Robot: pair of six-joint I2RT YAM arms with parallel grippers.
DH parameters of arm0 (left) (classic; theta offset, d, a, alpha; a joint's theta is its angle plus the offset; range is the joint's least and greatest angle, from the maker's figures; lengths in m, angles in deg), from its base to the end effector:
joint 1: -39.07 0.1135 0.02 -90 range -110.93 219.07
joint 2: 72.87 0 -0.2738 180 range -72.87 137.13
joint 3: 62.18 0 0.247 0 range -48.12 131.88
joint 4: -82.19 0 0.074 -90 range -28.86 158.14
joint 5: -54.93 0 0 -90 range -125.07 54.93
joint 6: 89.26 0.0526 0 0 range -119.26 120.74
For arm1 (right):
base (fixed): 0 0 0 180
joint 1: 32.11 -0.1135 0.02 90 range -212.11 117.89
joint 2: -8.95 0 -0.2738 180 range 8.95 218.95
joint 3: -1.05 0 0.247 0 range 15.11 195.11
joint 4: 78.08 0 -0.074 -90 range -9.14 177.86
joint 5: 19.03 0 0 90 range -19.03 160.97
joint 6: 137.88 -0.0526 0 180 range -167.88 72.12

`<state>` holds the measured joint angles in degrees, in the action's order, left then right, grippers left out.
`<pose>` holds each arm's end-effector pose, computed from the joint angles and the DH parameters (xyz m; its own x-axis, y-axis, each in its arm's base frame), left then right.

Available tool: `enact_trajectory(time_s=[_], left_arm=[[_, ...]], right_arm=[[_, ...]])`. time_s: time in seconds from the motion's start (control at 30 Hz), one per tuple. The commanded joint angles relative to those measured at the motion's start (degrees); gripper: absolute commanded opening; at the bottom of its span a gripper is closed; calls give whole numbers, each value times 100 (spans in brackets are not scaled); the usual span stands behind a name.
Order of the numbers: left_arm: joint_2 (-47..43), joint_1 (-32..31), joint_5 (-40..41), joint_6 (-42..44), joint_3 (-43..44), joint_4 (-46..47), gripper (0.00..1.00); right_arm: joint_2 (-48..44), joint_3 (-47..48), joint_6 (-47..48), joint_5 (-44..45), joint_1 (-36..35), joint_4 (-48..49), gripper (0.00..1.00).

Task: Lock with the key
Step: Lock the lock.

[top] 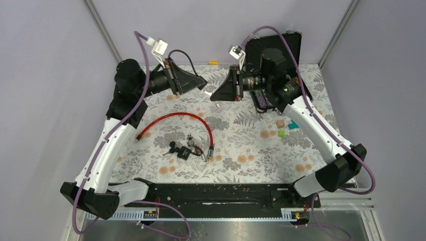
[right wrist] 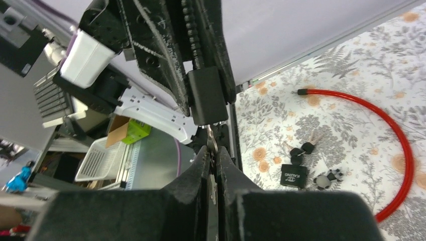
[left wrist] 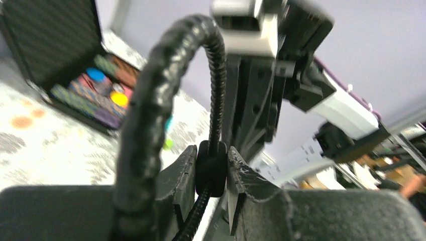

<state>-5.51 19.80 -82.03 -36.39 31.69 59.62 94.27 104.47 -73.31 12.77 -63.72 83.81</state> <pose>0.2188 -0.1172 0.4840 -0.4997 -0.2617 -0.8257 0.7675 0.3081 -0.5622 0.2611 0.2132 0.4631 -0.4295 0.0013 -0.9030 -0.9030 0.0030 0.4295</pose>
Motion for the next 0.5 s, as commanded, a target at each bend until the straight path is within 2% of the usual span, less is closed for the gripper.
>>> enact_trajectory(time_s=[0.0, 0.17, 0.23, 0.33, 0.47], left_arm=[[-273, 442, 308, -171, 469, 1852, 0], [-436, 441, 284, -301, 148, 2602, 0], [-397, 442, 302, -285, 141, 2567, 0], [-368, 438, 447, 96, 39, 2241, 0], [-333, 369, 884, 340, -655, 2100, 0]], right_arm=[[-191, -94, -243, -1354, 211, -884, 0], [-98, -245, -1476, -1458, 208, 26, 0], [-131, -270, -1429, -1209, 219, -33, 0], [-150, -186, -978, -391, 310, -690, 0], [-106, -154, -213, 1455, 332, -1677, 0]])
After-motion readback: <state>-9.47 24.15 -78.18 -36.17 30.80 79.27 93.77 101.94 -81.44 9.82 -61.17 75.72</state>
